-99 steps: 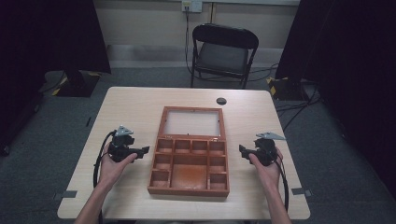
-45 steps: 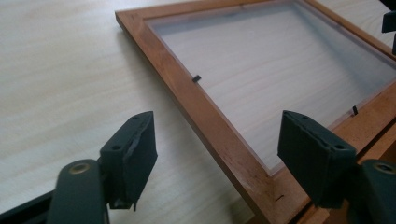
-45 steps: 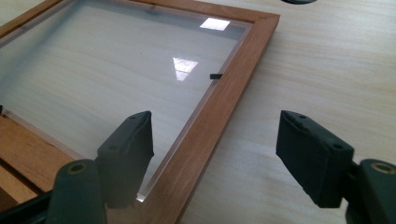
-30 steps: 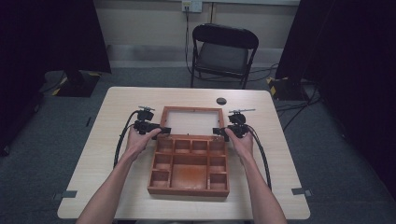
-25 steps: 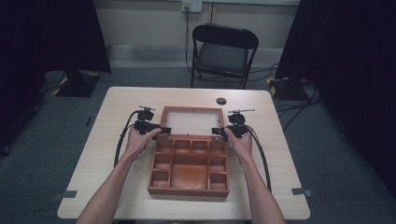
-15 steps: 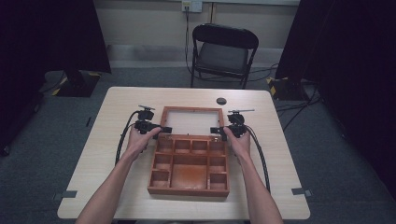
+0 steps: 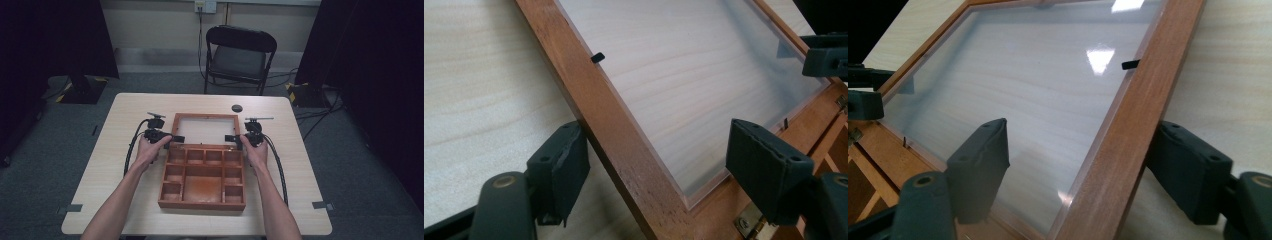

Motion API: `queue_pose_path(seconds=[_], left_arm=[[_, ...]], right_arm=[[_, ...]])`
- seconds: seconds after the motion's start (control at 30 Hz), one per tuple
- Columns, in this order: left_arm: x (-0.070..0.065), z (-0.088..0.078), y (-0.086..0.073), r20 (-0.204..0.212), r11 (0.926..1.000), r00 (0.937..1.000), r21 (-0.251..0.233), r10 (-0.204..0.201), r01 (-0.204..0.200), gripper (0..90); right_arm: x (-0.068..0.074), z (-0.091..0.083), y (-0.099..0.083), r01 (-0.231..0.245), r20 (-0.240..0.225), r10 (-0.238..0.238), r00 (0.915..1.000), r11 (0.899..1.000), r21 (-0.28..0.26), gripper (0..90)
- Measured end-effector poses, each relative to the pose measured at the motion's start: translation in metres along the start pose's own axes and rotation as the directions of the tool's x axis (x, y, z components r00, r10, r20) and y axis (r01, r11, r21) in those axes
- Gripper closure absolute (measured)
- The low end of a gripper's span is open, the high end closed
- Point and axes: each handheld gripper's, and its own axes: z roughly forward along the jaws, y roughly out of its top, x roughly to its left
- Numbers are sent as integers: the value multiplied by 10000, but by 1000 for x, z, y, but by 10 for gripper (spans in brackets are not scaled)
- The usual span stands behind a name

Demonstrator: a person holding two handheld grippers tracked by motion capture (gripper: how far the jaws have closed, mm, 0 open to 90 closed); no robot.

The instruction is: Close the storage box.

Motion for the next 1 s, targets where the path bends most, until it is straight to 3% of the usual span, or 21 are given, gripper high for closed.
queue_pose_path(seconds=[0.27,1.0], left_arm=[[-6,-4,3,-339,9990,9988,-252,351,-360,299],[-14,-25,9,-306,9924,9967,-958,750,-776,357]], right_arm=[[4,-7,4,209,121,-205,9997,9990,-406,294],[16,-27,13,729,179,-713,9973,9911,-1118,329]])
